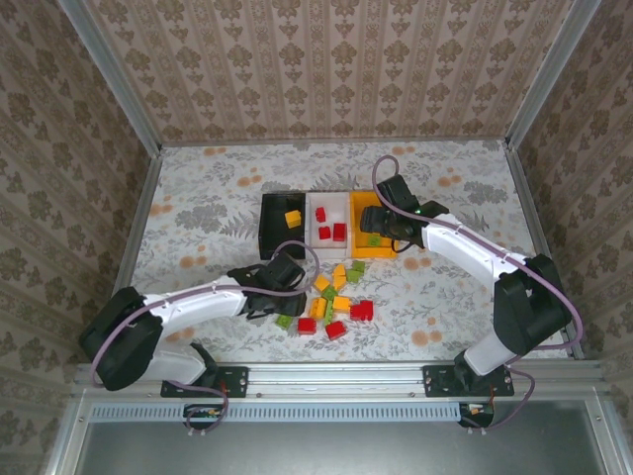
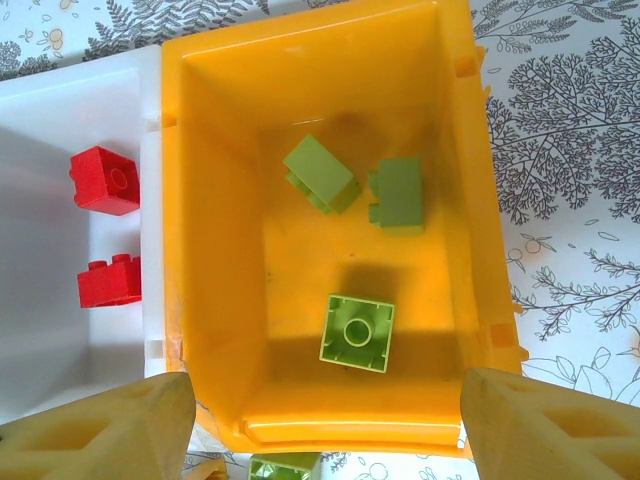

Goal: Sort the legos into containers by color

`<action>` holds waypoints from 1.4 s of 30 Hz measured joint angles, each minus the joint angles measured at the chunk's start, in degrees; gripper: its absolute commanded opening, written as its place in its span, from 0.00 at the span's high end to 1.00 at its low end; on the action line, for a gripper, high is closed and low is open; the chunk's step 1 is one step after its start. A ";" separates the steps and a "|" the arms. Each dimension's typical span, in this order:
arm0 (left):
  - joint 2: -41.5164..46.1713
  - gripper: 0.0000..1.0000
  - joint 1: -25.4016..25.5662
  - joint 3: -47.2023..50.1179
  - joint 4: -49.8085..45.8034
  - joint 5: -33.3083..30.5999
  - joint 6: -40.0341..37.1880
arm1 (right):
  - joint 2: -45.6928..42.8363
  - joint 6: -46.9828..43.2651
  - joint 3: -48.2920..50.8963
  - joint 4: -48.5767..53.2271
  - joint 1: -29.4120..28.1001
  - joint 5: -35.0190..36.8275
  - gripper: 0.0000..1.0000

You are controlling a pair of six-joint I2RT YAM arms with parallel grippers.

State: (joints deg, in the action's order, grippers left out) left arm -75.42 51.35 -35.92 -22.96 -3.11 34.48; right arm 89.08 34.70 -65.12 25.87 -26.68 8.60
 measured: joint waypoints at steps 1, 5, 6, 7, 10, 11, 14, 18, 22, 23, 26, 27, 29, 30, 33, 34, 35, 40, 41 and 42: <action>0.44 0.46 0.00 0.11 -0.24 -0.22 0.00 | 0.00 0.00 0.00 0.00 0.00 0.00 0.28; 0.02 0.56 0.00 0.33 0.09 -0.39 -0.17 | 0.00 0.04 0.00 0.00 0.00 0.00 0.28; -0.37 0.60 0.00 0.33 0.31 -0.37 -0.35 | 0.00 0.09 0.00 0.00 0.00 0.00 0.28; -0.98 0.63 0.00 0.33 0.63 -0.33 -0.59 | 0.00 0.17 0.00 0.00 0.00 0.02 0.28; -1.79 0.71 0.00 -0.02 1.29 -0.28 -1.22 | -0.02 0.20 0.00 0.02 0.00 0.02 0.28; -1.81 0.73 0.00 -0.13 1.33 -0.33 -1.33 | -0.15 0.20 0.02 0.02 0.00 0.02 0.28; -1.60 0.74 0.00 -0.87 0.22 -0.35 -1.70 | -1.79 0.26 0.98 0.02 0.00 0.07 0.28; 0.15 0.75 0.00 -5.95 -2.32 -0.63 -2.89 | -5.60 1.11 3.41 -0.04 0.00 0.20 0.28; -1.66 0.76 -1.05 -16.17 -1.42 -0.50 -4.98 | -9.16 1.95 7.08 -0.28 0.00 0.22 0.28; -3.34 0.76 -1.73 -19.12 -0.52 -0.28 -5.62 | -9.92 2.16 7.93 -0.26 0.00 0.24 0.28; -10.45 0.77 -4.20 -27.15 1.84 0.35 -7.21 | -11.63 2.84 9.97 -0.17 0.00 0.22 0.28; -13.40 0.77 -5.11 -29.75 2.38 0.50 -7.67 | -12.24 3.04 10.60 -0.15 0.02 0.22 0.28; -18.60 0.77 -6.56 -34.05 2.69 0.76 -8.50 | -13.49 3.21 11.69 0.02 0.00 0.22 0.27; -21.55 0.77 -7.26 -36.35 2.69 0.81 -8.94 | -14.25 3.26 12.28 0.07 0.02 0.22 0.28; -28.09 0.73 -8.48 -41.72 2.14 0.76 -9.92 | -16.33 3.26 13.55 0.15 0.00 0.22 0.27; -30.10 0.70 -8.74 -43.47 1.73 0.76 -10.16 | -17.03 3.26 13.99 0.20 0.02 0.20 0.27; -31.85 0.65 -9.05 -44.94 1.53 0.76 -10.29 | -17.66 3.26 14.36 0.35 0.00 0.20 0.27; -34.75 0.41 -9.22 -47.91 0.61 1.03 -10.73 | -20.06 3.45 16.52 0.57 0.00 -0.37 0.26; -34.58 0.37 -9.14 -48.09 0.50 1.05 -10.80 | -20.41 3.45 17.00 0.63 0.00 -0.63 0.26; -34.40 0.34 -9.05 -48.13 0.48 1.07 -10.86 | -20.65 3.45 17.35 0.70 0.00 -1.11 0.26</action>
State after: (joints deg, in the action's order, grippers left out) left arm -109.82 42.30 -84.05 -22.48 -2.04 23.62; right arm 68.42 38.15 -47.77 26.57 -26.68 7.49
